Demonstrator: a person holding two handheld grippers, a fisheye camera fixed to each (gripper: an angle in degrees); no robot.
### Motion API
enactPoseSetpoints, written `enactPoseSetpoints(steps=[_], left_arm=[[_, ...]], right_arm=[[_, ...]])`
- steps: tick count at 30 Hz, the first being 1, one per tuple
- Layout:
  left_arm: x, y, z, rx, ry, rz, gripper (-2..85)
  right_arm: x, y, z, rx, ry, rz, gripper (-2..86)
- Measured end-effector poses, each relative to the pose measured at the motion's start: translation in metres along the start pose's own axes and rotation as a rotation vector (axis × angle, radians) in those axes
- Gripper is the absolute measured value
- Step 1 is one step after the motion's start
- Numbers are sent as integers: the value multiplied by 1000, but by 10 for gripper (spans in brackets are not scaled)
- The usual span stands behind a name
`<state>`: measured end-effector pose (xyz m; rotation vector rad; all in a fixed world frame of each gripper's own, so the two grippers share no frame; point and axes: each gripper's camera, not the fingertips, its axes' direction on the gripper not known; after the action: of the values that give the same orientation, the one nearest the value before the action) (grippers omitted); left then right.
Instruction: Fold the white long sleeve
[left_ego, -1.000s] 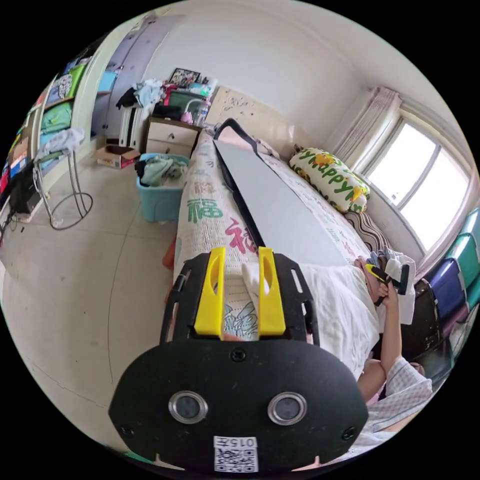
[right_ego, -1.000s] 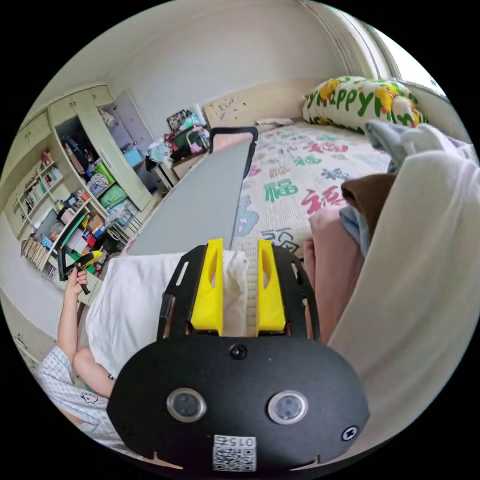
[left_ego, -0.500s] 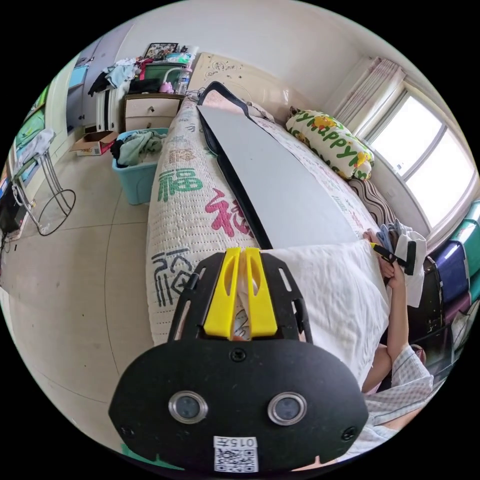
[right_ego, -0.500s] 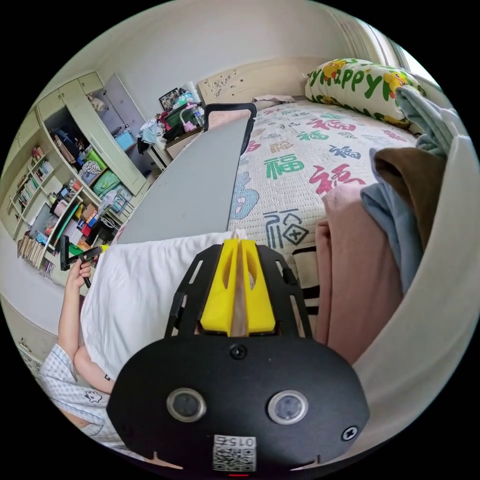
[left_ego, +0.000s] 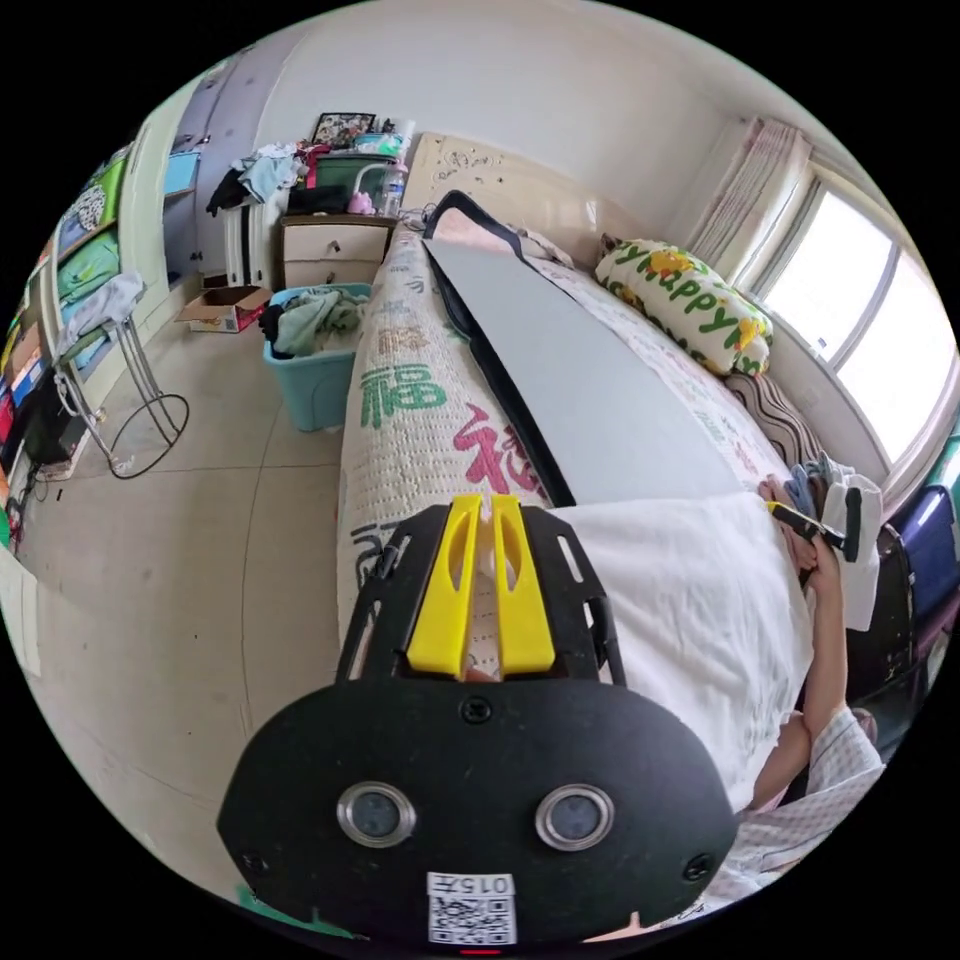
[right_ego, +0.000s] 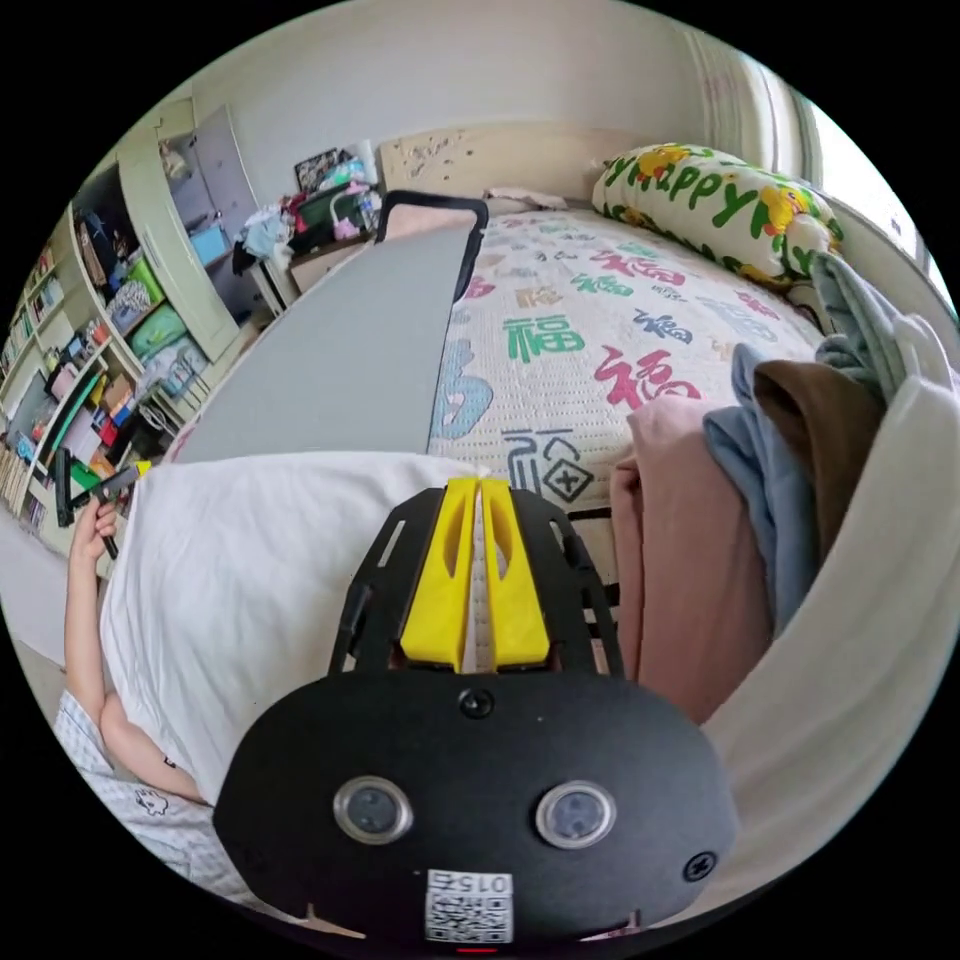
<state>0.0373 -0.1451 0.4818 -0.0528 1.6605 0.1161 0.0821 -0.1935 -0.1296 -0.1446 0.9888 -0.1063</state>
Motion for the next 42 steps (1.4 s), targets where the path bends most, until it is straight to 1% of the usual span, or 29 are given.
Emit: enactPoseSetpoints(steps=[2,4,6,9,10,11,12,13,16,17,19,23,25,27,28,30,32,33,37,42], left_arm=[[-1,-1,-16,81,-28,-37,24],[-1,-3,-30,127,-3,-42,39],[-2,-5,-37,127,33,-38,54],[-3,-9,-33,66,55,-21,66],[-3,-10,-28,28,57,-12,67],[-4,-11,-21,-8,59,-9,66],[-4,-11,-18,-22,61,-10,66],[-6,-11,-12,-41,77,-13,65],[-5,-11,2,-86,150,6,62],[-3,-11,7,-104,145,11,62],[3,-11,11,-117,126,28,62],[10,-12,15,-109,137,31,58],[11,-11,16,-106,137,21,56],[13,-10,15,-103,136,21,53],[14,-9,15,-101,138,21,51],[17,-9,15,-103,143,24,47],[20,-8,15,-105,155,29,31],[20,-7,15,-104,160,32,27],[21,-4,11,-76,174,6,6],[24,0,3,-24,179,-16,0]], right_arm=[[-23,1,-14,29,96,-66,17],[-41,1,-33,84,139,-85,47],[-63,1,-53,127,120,-119,69],[-124,9,-88,210,-88,-312,75],[-155,15,-100,217,-201,-411,75],[-189,25,-109,203,-308,-520,76],[-207,32,-112,192,-354,-581,77],[-242,48,-117,175,-427,-689,80],[-319,93,-117,73,-507,-867,109],[-343,111,-115,39,-514,-915,111],[-367,137,-111,17,-528,-957,111],[-401,175,-92,4,-450,-1010,98],[-411,183,-83,-6,-437,-1001,94],[-421,190,-75,-45,-468,-1021,93],[-431,197,-70,-87,-474,-1071,101],[-442,205,-64,-118,-447,-1113,102],[-448,213,-64,-34,-328,-1113,55],[-449,214,-64,-16,-303,-1111,48],[-443,219,-69,-28,-346,-1085,4],[-423,220,-83,-54,-483,-1043,-6]])
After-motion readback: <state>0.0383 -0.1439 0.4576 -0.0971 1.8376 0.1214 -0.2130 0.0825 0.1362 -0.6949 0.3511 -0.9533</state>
